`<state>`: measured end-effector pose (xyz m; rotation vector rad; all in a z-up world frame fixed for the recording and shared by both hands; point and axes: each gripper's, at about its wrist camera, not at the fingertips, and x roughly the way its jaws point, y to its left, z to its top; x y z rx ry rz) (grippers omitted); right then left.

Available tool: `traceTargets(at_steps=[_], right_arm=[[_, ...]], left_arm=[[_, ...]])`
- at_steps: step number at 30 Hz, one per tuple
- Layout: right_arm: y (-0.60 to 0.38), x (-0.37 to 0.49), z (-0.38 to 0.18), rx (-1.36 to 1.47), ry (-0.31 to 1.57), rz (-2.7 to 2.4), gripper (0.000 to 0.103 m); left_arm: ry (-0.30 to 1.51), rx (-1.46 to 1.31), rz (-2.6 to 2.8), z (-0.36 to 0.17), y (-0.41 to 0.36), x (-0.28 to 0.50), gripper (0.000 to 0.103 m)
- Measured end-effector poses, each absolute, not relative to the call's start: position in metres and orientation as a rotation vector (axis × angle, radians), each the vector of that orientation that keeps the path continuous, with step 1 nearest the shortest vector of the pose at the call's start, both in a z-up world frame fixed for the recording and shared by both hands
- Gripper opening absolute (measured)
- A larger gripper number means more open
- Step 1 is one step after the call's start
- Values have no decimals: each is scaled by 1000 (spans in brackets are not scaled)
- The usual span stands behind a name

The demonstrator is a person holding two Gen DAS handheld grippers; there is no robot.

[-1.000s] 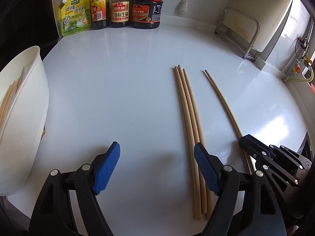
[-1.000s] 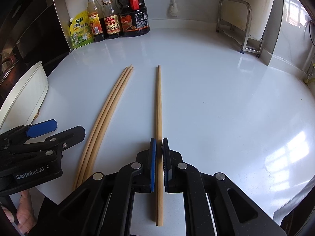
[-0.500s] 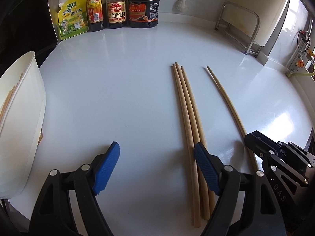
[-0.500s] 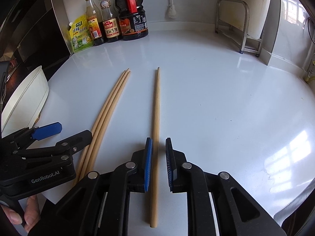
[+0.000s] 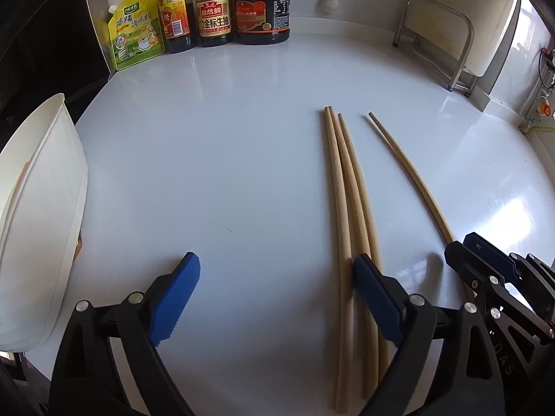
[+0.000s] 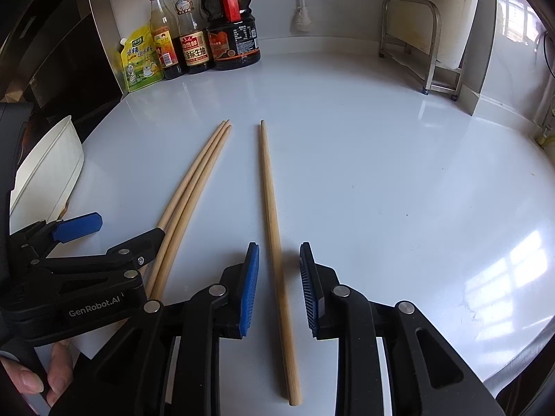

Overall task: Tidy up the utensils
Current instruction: 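Close the left tool on one chopstick while the right tool grasps another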

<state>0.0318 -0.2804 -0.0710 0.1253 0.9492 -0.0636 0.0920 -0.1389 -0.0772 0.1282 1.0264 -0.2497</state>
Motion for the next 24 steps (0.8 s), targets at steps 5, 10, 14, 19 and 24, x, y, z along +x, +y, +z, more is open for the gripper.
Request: traceTargets(at_steps=[5,10,14,19,24], right_arm=[[-282,36,-72,113,948,-72,28],[-279,44,-73,53,943,-91,28],[-277,47,-74,40,942,-76,23],[-276,45,-74,42,939,-66,6],[-284,42,-73,135,941,-44,6]], left_arm=[[1022,127,-240,-78,-140,98,92],[998,133,-251,-76,-145,97,75],[986,144,-293,-71,-150,89,44],[1017,100,-338,-69,-146,85,8],[1056,38,-359,-67,-132,81,8]])
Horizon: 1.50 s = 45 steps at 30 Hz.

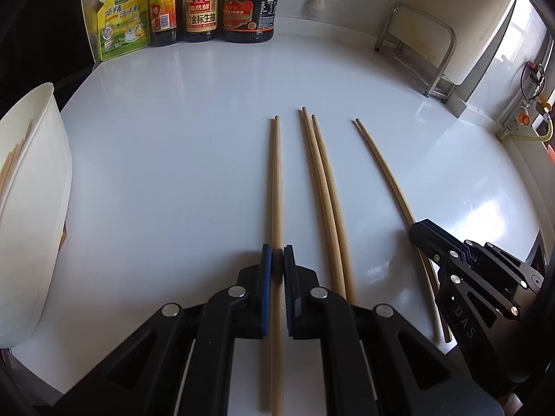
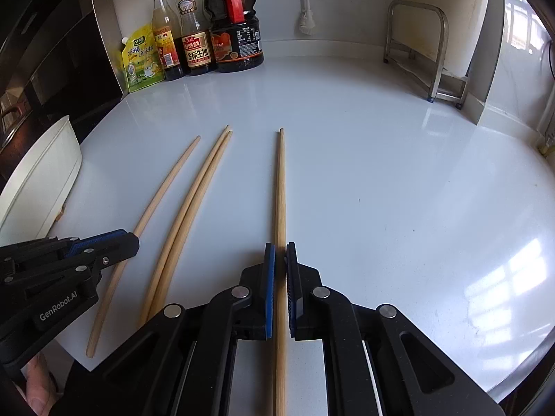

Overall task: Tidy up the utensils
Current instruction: 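Close the left tool on one chopstick while the right tool grasps another, then carry both held chopsticks over the white water basin, then open both grippers to drop the chopsticks into the basin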

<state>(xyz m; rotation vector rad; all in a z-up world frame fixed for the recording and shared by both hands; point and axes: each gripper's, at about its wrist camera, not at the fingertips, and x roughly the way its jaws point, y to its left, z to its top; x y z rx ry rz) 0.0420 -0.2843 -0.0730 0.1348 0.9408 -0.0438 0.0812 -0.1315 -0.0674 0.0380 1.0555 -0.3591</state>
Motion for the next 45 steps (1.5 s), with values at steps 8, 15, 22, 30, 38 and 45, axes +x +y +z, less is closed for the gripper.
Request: traceTargets(at_steps=[8,15,22,30,38,45], right_arm=[[-282,31,-47,248,876,-8,6],[-252,34,-12,296,809,93,6],[-185,66,20,281,769,234,6],[-86,114,38,244,782,398,6],[-7,147,23,164,868,471,6],[29,160,0,113,943,492,6]], left_arm=[[1029,-14,-387,-39,-107,67,8],[931,-46,-375,3,-74,59,8],[834,-77,-276,40,-7,67,8],[787,-143,-127,51,88,88,8],[817,-184,-45,28,148,114,8],[866,-203,-25,6,169,126,8]])
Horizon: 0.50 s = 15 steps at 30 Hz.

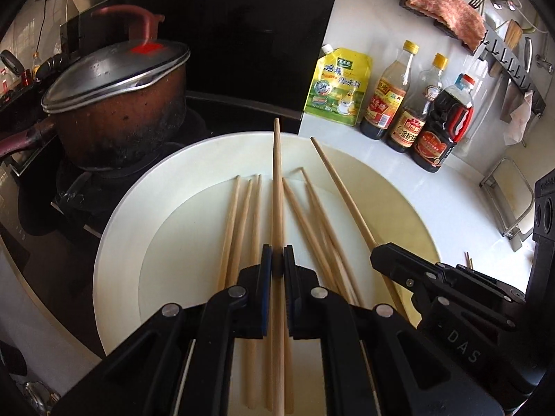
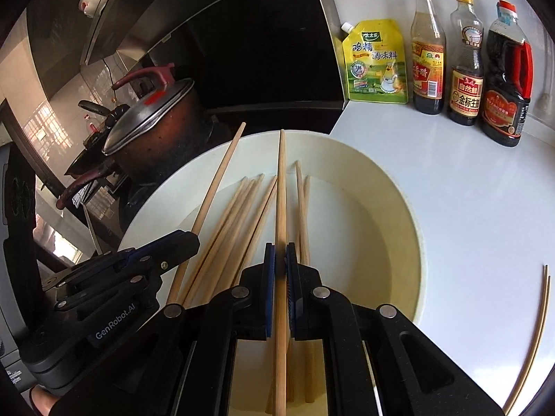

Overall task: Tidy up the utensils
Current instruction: 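Open both grippers to drop the chopsticks into the basin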

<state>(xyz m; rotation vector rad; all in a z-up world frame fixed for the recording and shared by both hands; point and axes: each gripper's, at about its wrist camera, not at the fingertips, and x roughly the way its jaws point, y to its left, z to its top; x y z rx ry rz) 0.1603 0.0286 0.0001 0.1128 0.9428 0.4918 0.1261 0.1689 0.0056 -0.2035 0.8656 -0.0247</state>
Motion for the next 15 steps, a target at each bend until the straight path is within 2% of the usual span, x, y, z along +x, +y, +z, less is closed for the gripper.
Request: traceTargets(at_steps=[2,4,5,7,15], right_arm=[[32,162,-3,111,958,492,7],[32,162,-3,123,958,490,11],[31,161,-3,116,952,485,11],[30,157,-2,100,942,470,11],[18,142,5,100,919,457,12]], left_arm=[[872,-206,-12,2,173,125,9],[876,-210,6,-1,177,122,26],[874,-218,11,-1,180,121,31],[865,-226,21,-1,184,118,48],[846,-218,19,5,181,104,54]])
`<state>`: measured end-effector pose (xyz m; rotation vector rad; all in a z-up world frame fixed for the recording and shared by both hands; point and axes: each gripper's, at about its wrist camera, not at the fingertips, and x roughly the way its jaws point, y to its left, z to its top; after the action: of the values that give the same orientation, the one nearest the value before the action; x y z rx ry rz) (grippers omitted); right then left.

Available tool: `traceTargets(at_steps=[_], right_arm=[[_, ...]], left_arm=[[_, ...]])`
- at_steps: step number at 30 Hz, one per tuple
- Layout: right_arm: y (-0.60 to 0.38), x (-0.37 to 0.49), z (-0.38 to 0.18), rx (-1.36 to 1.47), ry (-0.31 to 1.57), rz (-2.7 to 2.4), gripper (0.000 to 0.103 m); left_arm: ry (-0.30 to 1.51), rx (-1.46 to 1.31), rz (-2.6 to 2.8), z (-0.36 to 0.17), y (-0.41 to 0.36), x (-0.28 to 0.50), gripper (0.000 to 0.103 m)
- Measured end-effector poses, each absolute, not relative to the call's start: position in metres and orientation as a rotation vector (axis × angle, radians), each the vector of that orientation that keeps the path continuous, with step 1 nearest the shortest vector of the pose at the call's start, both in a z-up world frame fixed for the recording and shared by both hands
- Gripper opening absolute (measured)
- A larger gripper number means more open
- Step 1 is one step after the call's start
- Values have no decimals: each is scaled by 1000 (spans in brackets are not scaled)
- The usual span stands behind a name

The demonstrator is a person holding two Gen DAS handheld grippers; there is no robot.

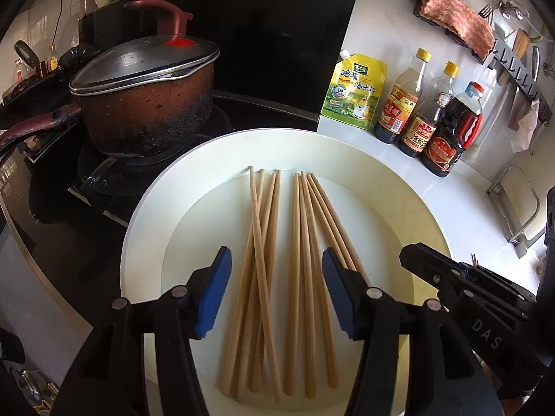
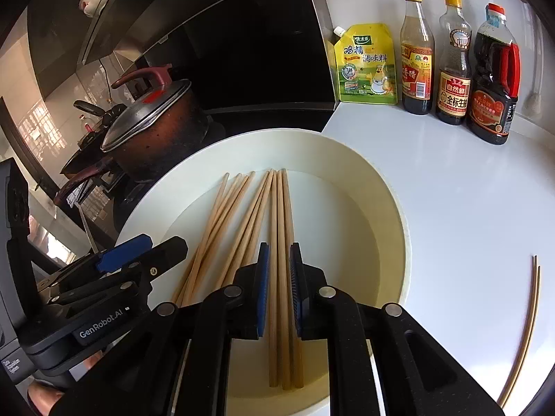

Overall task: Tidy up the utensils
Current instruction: 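Open both grippers to drop the chopsticks into the basin, then move both open tools back over the last chopsticks on the counter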

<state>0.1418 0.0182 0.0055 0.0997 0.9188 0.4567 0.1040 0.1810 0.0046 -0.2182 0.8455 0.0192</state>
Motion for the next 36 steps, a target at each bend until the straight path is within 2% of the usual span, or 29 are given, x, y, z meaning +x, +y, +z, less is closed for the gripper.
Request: traceTargets(at_steps=[13,18,23,25,33,36], right_arm=[[-12,109,20,125,874,437,20],[-31,94,20,137,871,422,26],[-59,76,20,154,861,379,29],[-71,67,21,150,853,357,35],[-133,33,20,138,828,229,44],[-158,23,17,147,821,172,44]], left_arm=[[833,-197,11,15,163,78,60],[825,-182,5,20,147,67,69],[816,-158,-24,24,124,57,72],[809,-151,-34,27,114,52,73],[802,-120,-116,30,66,37,79],[803,-104,-152,30,45,31,79]])
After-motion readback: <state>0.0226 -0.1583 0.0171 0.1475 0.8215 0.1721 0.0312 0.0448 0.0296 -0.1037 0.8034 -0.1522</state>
